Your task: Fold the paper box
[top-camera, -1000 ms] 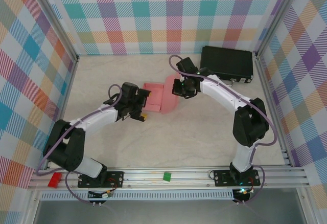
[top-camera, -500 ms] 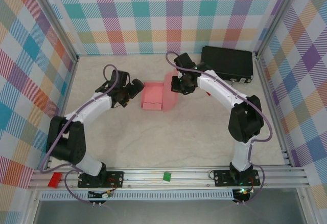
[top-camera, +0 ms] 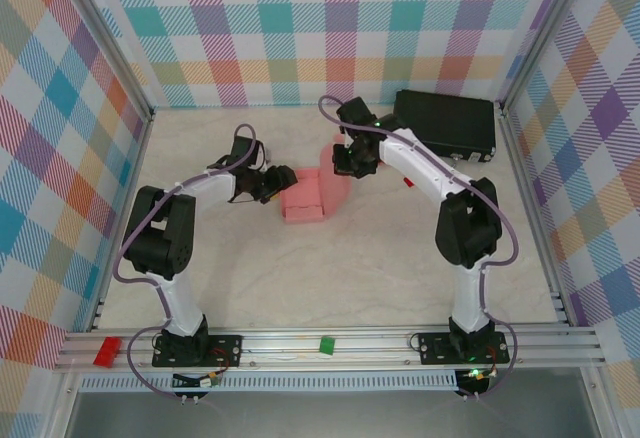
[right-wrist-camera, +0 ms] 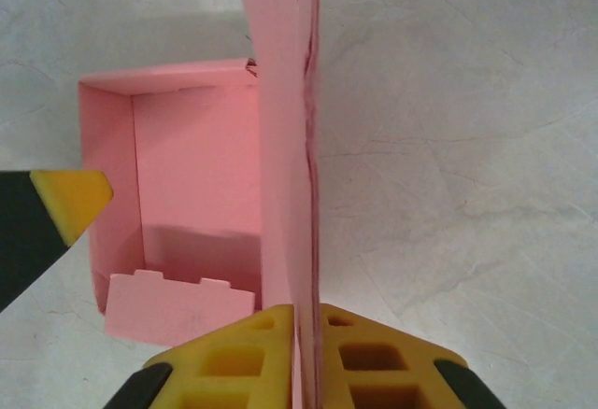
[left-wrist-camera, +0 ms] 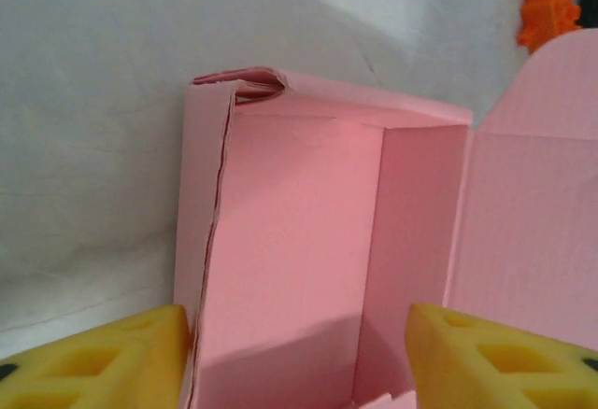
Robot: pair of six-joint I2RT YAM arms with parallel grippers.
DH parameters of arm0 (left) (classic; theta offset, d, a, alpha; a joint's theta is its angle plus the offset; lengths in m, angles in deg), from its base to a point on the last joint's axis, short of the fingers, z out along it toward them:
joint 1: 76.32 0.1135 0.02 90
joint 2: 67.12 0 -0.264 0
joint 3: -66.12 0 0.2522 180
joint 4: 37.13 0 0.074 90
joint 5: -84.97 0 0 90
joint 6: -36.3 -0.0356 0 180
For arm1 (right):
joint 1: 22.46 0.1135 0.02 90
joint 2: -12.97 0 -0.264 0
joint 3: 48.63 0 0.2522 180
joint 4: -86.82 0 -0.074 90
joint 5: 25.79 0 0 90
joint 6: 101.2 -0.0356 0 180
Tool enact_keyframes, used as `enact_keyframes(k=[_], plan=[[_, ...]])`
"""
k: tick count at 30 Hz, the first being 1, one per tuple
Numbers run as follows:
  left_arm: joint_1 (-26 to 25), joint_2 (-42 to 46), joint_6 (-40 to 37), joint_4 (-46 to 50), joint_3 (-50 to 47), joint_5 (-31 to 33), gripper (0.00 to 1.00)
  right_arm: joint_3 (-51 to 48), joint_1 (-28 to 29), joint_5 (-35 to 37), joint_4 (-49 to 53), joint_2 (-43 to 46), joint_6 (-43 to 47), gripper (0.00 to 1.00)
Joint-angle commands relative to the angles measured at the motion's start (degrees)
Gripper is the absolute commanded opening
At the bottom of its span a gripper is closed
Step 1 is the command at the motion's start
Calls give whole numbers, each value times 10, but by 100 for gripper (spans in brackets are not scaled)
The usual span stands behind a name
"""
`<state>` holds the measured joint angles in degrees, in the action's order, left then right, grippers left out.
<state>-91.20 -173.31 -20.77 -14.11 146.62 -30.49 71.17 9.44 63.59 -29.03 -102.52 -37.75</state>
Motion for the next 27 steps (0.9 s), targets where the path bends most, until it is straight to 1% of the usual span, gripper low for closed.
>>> enact_keyframes(k=[1,5,11,13,16,18,20,22,27], plan=[[1,3,10,-32,0,-49,55,31,-4,-2,23,-14,25,15],[-10,26,35,-58,-41,-53,54,54,-5,2,30,-29,40,19],[-45,35,67,-79,-76,-60,54,83,-5,9,43,-51,63,29],[-55,42,84,-90,-91,-57,54,89,-7,23,45,-53,74,35],[-74,55,108,-117,-111,-64,55,95,-11,53,46,-53,89,49],[-86,64,118,-128,-120,-68,57,97,-17,62,45,-51,97,56],[-89,78,118,-127,-127,-69,61,98,-24,68,42,-44,102,60],[-88,96,107,-114,-134,-53,67,95,-31,67,35,-32,107,64],[-82,132,30,-23,-114,0,82,69,-48,60,6,17,117,72]])
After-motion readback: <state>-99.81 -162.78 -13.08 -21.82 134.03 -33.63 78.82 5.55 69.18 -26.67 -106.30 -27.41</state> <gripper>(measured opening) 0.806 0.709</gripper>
